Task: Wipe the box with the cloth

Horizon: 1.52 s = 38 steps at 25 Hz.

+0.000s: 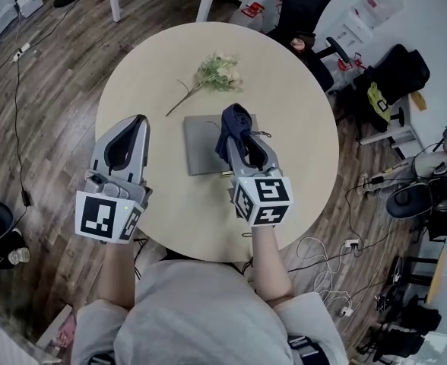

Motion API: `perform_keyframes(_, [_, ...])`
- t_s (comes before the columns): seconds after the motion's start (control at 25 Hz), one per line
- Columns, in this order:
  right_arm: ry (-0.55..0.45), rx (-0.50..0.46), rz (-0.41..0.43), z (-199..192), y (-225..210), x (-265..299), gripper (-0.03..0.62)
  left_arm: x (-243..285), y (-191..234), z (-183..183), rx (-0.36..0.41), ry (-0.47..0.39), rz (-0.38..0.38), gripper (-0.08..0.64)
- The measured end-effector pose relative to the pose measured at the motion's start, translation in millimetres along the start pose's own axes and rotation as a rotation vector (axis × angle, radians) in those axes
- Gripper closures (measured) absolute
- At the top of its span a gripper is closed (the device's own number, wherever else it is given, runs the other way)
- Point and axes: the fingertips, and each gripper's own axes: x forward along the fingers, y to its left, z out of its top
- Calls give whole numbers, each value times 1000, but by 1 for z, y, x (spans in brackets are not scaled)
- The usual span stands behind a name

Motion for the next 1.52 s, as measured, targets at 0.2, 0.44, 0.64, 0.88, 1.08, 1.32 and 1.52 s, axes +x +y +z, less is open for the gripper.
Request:
perform_keyframes(0.2, [110, 33, 28, -31, 9, 32, 474, 2, 8, -11, -13, 25, -3, 552])
perform_keyframes(0.44, [221, 62, 69, -63, 24, 71, 474, 5, 15, -25, -29, 45, -11, 552])
perform_keyframes(0.64, [298, 85, 85, -86, 32, 93, 474, 6, 20, -32, -34, 57, -17, 552])
perform_keyframes(0.88, [378, 86, 102, -108, 39, 115, 473, 4, 27, -38, -42, 70, -6, 552])
perform_keyframes(1.08, [453, 15, 74, -127, 37, 135, 472, 1, 34, -42, -44, 77, 7, 552])
perform_keyframes(1.32, [483, -26, 60, -138, 37, 148, 472, -5, 44, -45, -51, 84, 28, 552])
perform_keyframes(1.52, [478, -19, 40, -139, 25, 149, 476, -4, 38, -46, -54, 87, 20, 552])
